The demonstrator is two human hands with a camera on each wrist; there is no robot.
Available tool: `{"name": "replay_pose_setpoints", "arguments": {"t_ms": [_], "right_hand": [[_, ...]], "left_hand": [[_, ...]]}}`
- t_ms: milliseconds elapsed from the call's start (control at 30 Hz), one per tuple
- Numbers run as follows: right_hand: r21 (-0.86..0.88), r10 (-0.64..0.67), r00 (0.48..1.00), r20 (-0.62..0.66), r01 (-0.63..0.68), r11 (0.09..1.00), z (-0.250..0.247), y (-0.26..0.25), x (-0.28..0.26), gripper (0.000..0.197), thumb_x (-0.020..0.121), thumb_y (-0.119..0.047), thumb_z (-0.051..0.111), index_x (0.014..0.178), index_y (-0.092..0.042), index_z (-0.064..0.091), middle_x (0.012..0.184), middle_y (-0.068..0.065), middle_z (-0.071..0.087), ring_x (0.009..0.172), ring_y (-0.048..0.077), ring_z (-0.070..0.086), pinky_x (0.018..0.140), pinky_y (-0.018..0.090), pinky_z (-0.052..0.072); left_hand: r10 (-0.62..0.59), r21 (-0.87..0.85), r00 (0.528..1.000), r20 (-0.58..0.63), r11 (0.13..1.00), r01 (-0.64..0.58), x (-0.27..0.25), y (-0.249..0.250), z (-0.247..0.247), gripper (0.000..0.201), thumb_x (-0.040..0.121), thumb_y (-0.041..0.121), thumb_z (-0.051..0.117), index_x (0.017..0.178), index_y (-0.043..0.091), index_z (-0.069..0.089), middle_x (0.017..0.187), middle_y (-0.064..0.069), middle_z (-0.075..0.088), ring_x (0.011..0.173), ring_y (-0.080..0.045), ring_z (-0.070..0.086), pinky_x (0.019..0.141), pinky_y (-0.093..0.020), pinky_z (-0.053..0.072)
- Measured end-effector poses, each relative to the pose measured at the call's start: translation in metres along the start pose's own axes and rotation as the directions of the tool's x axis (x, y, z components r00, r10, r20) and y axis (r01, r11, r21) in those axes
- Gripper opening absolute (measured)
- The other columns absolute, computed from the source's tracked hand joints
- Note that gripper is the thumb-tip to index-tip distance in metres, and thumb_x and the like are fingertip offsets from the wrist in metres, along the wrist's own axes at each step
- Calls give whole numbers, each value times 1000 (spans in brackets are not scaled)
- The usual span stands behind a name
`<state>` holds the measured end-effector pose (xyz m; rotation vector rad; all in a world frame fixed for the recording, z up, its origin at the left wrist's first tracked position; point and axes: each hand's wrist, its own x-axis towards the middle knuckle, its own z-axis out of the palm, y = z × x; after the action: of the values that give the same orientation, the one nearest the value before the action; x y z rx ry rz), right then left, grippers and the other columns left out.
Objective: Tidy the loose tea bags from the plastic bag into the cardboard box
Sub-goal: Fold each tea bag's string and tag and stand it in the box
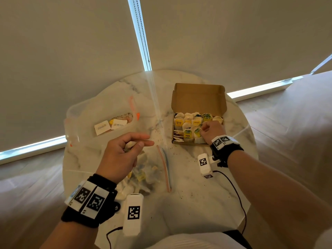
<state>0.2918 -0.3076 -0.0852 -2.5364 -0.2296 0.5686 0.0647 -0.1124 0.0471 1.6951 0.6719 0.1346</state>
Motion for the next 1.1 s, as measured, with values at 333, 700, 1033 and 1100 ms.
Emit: {"name": "replay_pose_setpoints", "arguments": {"t_ms": [333, 700, 1033, 1100], "right_hand": [[-122, -1, 998, -68, -7, 993, -6, 5, 0, 13, 84, -20, 71, 96, -16, 66, 102, 3, 68, 100, 23, 62, 83, 25, 43], [-326, -187, 969, 161, 231, 917, 7, -1, -25, 21, 94, -24, 55, 107, -21, 71, 108, 5, 67, 102, 24, 61, 75, 26, 42], [196, -767, 642, -17, 754, 627, -33, -128, -117, 12, 85, -30, 70, 80, -20, 73, 70, -17, 58, 60, 0, 50, 59, 10, 35], [213, -769, 638, 33, 748, 629, -33, -138, -129, 15, 83, -34, 72, 92, -22, 73, 80, -10, 61, 65, -2, 49, 62, 11, 34]], "left_hand": [[-12, -25, 1000, -6, 1000, 12, 5, -4, 2, 16, 97, 5, 56, 101, 12, 70, 94, 1, 77, 41, -12, 37, 40, -20, 38], [-194, -362, 981, -7, 915, 178, 5, 3, 8, 41, 104, 35, 42, 103, 4, 68, 96, -15, 73, 51, -16, 43, 43, -24, 36], [-196, -639, 978, 65, 744, 192, 2, 13, 12, 42, 98, 36, 49, 117, 1, 63, 96, -12, 68, 79, -20, 59, 64, -28, 48], [-141, -643, 987, 73, 750, 155, -1, 15, 12, 35, 96, 29, 51, 114, 2, 66, 99, -13, 66, 86, -20, 61, 71, -28, 52]]}}
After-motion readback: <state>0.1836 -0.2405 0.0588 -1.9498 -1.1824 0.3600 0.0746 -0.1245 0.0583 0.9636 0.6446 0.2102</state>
